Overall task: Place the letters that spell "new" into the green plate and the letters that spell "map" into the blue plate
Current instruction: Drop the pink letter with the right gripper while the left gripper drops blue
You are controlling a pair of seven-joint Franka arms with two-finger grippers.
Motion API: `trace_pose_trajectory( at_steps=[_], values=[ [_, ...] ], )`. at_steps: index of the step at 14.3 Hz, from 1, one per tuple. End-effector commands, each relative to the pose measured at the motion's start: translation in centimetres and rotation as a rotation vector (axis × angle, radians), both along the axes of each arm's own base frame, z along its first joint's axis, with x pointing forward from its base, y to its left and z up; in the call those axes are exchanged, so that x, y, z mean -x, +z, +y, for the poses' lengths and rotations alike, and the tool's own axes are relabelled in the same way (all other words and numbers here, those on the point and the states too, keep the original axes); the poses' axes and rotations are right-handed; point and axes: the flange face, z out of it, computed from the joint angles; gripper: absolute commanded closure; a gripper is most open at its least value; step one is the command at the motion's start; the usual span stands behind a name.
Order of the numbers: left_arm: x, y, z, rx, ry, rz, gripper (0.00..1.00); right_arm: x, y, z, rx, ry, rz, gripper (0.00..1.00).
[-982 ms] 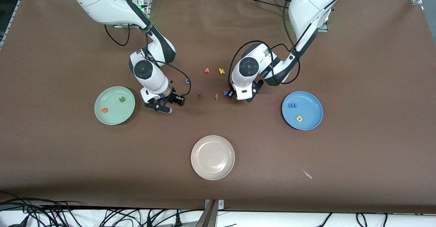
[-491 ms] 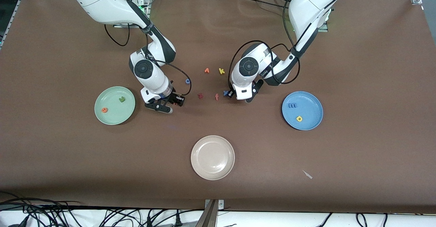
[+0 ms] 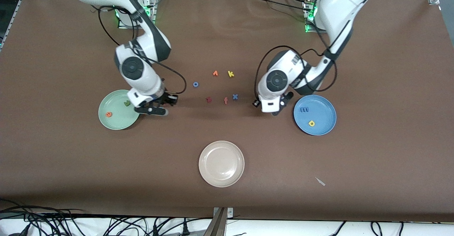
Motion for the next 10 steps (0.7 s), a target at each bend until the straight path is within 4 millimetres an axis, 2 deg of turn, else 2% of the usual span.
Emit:
trace_pose_trajectory(
  at_steps=[1, 3, 4, 5, 6, 7, 8, 10],
  values=[
    [-2.3, 3.5, 6.1, 0.003, -0.156, 0.019, 0.68, -0.2, 1.6, -8.0, 0.027, 0.107, 0.054, 0.7],
    [-4.0, 4.3, 10.3, 0.036, -0.226, 0.022, 0.68, -0.4, 1.2, -12.8, 0.038, 0.145, 0.065, 0.64],
    [-4.6, 4.3, 12.5, 0.054, -0.265, 0.033, 0.68, -0.5, 1.0, -14.3, 0.04, 0.169, 0.068, 0.52],
    [-5.4, 4.3, 14.6, 0.077, -0.311, 0.031, 0.66, -0.6, 0.8, -15.0, 0.041, 0.18, 0.073, 0.34],
    [-5.8, 4.3, 16.1, 0.099, -0.36, 0.03, 0.63, -0.6, 0.7, -15.4, 0.041, 0.17, 0.076, 0.11],
    [-6.3, 4.3, 17.9, 0.114, -0.386, 0.028, 0.48, -0.5, 0.7, -15.4, 0.04, 0.165, 0.084, 0.0],
    [-6.5, 4.3, 19.0, 0.125, -0.4, 0.027, 0.0, -0.6, 0.7, -15.4, 0.041, 0.154, 0.082, 0.0],
    [-6.6, 4.7, 18.7, 0.139, -0.419, 0.021, 0.0, -0.7, 0.9, -15.4, 0.04, 0.151, 0.077, 0.0]
  ],
)
